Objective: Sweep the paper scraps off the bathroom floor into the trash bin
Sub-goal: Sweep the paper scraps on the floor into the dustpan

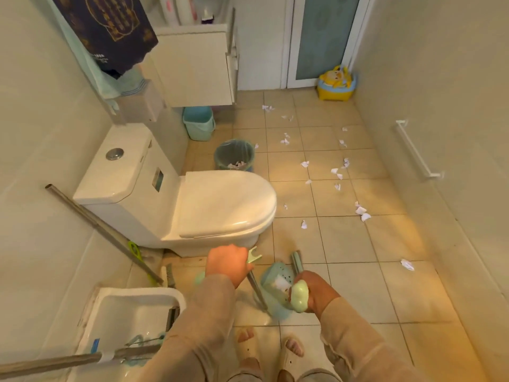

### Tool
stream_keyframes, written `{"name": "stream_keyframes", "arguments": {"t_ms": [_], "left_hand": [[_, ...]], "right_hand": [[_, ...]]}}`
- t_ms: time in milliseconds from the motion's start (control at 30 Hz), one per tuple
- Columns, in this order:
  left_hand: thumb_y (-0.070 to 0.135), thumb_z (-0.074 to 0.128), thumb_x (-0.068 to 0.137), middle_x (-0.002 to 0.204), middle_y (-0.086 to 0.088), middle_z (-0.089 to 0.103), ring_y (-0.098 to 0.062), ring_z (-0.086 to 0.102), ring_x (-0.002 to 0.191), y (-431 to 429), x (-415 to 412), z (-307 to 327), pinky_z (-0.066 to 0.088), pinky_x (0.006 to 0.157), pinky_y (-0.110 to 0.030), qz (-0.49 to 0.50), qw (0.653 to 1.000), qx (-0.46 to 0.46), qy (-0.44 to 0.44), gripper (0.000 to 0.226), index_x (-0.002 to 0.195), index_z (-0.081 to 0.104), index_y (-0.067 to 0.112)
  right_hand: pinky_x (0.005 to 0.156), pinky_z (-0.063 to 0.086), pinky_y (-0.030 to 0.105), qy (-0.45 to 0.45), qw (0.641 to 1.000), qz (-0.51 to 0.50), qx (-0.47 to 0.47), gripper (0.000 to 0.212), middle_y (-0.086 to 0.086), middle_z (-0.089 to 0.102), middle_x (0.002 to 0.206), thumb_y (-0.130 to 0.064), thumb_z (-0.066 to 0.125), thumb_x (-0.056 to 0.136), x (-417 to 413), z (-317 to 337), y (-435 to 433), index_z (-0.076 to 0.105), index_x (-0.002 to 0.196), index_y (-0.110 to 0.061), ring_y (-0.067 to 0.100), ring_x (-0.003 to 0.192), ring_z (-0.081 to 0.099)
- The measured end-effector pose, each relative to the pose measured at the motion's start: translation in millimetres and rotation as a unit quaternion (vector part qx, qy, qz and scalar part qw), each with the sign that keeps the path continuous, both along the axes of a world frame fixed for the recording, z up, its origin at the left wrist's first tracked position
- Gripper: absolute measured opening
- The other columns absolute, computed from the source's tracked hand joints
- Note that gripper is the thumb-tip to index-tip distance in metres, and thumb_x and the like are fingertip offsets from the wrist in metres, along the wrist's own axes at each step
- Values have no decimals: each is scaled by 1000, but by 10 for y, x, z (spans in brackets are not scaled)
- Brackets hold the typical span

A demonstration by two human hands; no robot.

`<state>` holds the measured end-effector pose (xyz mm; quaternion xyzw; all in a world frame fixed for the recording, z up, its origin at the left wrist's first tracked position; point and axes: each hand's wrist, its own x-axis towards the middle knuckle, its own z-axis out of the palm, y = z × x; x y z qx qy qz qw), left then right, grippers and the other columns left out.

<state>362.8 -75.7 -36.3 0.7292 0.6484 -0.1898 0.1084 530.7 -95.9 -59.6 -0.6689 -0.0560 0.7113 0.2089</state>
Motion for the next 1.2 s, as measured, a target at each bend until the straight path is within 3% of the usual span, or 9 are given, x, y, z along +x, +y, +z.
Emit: {"name": "stream_keyframes", "arguments": {"t_ms": [100,167,367,467,633,733,1033,1100,1200], "left_hand": [[43,47,94,120,-6,65,-27,60,113,36,194,-88,48,88,-33,-1,1000,-23,-13,37,117,59,17],[38,45,95,124,-8,63,-28,58,116,78,313,-102,47,91,-34,-16,999,-38,-27,36,120,56,15],[29,49,91,121,-12,61,-29,58,112,284,549,-109,47,89,-35,-54,989,-109,-84,33,118,56,11],[31,47,92,121,-11,61,-29,58,112,442,528,-122,47,89,-34,-75,992,-82,-68,33,116,57,11],[33,47,92,118,-10,62,-29,59,110,716,558,-83,47,86,-33,-76,994,-43,-66,33,114,57,11],[29,47,91,117,-9,63,-29,60,108,811,588,-67,46,84,-32,-52,995,-36,-74,29,112,58,12],[35,47,94,119,-9,62,-28,59,110,1279,822,-88,46,85,-32,46,995,-46,-73,33,115,56,12],[37,46,94,120,-9,62,-28,60,110,1363,946,-131,47,86,-32,73,993,-59,-66,35,116,56,12],[36,47,93,119,-8,62,-28,60,109,1480,1075,-176,46,84,-31,100,991,-61,-58,34,116,57,14]], "right_hand": [[23,34,11,8,994,-110,-14,29,16,46,37,2,31,97,179,-127,-70,37,69,-2,24,28,50],[21,36,14,30,984,-172,-25,30,13,45,35,2,31,96,230,-184,-121,36,68,-4,17,12,41],[22,33,11,18,983,-184,-15,36,12,47,44,0,31,97,389,-215,-172,38,62,-8,11,13,42],[26,36,11,28,980,-197,-4,35,3,47,26,-1,31,96,514,-205,-231,40,63,-9,9,17,45],[28,38,11,64,966,-249,-5,32,2,49,28,-4,32,96,578,-231,-187,42,66,-11,10,20,47],[27,32,6,13,968,-247,-29,39,3,38,22,0,34,95,612,-230,36,35,57,-13,11,12,36],[30,29,4,-108,992,-70,20,34,1,34,20,6,27,93,1057,-291,946,35,63,-8,9,12,33],[30,30,7,-127,991,-22,23,33,7,40,32,8,29,92,1274,-304,1184,36,64,-8,11,17,38],[43,35,23,-169,982,73,43,31,9,40,60,4,39,91,1554,-332,1525,38,62,-8,18,47,43]]}}
